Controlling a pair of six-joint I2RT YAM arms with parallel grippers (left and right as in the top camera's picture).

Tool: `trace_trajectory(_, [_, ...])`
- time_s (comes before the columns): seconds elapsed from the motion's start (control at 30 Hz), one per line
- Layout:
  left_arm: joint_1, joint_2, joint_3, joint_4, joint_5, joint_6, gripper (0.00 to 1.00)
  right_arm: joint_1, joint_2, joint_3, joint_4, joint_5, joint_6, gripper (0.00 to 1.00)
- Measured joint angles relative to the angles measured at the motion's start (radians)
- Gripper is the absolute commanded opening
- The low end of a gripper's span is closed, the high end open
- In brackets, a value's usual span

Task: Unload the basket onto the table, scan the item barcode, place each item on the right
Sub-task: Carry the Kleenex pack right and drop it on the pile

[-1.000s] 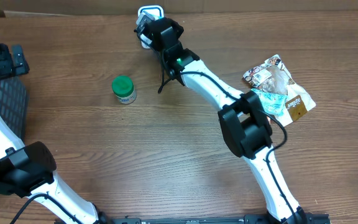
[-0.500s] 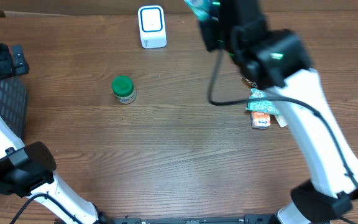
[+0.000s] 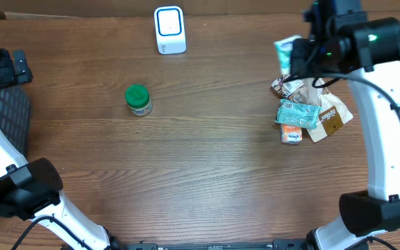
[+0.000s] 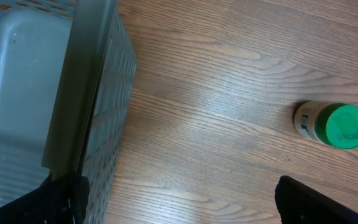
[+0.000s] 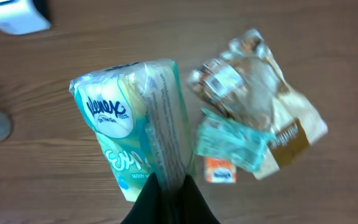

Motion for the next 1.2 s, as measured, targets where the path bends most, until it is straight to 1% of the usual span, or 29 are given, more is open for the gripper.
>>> trace_trajectory(0.2, [0.0, 0.0, 0.0, 0.0, 0.0, 0.0, 1.0, -0.123, 0.0, -0.192, 0.071, -0.009, 0.022, 0.04])
trace_trajectory(0.4, [0.0, 0.0, 0.0, 0.0, 0.0, 0.0, 1.0, -0.209, 0.01, -0.438, 0.27, -0.035, 0.031, 0.05])
trace_trajectory(0.5, [0.0, 0.0, 0.0, 0.0, 0.0, 0.0, 1.0, -0.24, 0.014, -0.507, 0.361, -0.054, 0.039, 0.08])
trace_trajectory(0.57, [0.0, 0.0, 0.0, 0.0, 0.0, 0.0, 1.0, -0.261, 0.015, -0.556, 0.459, -0.064, 0.061, 0.09])
trace_trajectory(0.8, [0.0, 0.0, 0.0, 0.0, 0.0, 0.0, 1.0, -0.267, 0.016, -0.661, 0.607, -0.083, 0.122, 0.1])
trace_trajectory(0.9, [0.0, 0.0, 0.0, 0.0, 0.0, 0.0, 1.0, -0.267, 0.017, -0.703, 0.634, -0.087, 0.142, 0.13])
trace_trajectory(0.97, [0.0, 0.0, 0.0, 0.0, 0.0, 0.0, 1.0, -0.267, 0.018, -0.717, 0.639, -0.088, 0.148, 0.18])
trace_trajectory(1.1, [0.0, 0.0, 0.0, 0.0, 0.0, 0.0, 1.0, -0.267, 0.019, -0.723, 0.643, -0.089, 0.159, 0.24])
trace_trajectory(1.13, [0.0, 0.0, 0.0, 0.0, 0.0, 0.0, 0.99, -0.267, 0.019, -0.722, 0.644, -0.089, 0.159, 0.29])
trace_trajectory(1.2, [0.0, 0.0, 0.0, 0.0, 0.0, 0.0, 0.99, -0.267, 0.019, -0.723, 0.644, -0.089, 0.159, 0.32])
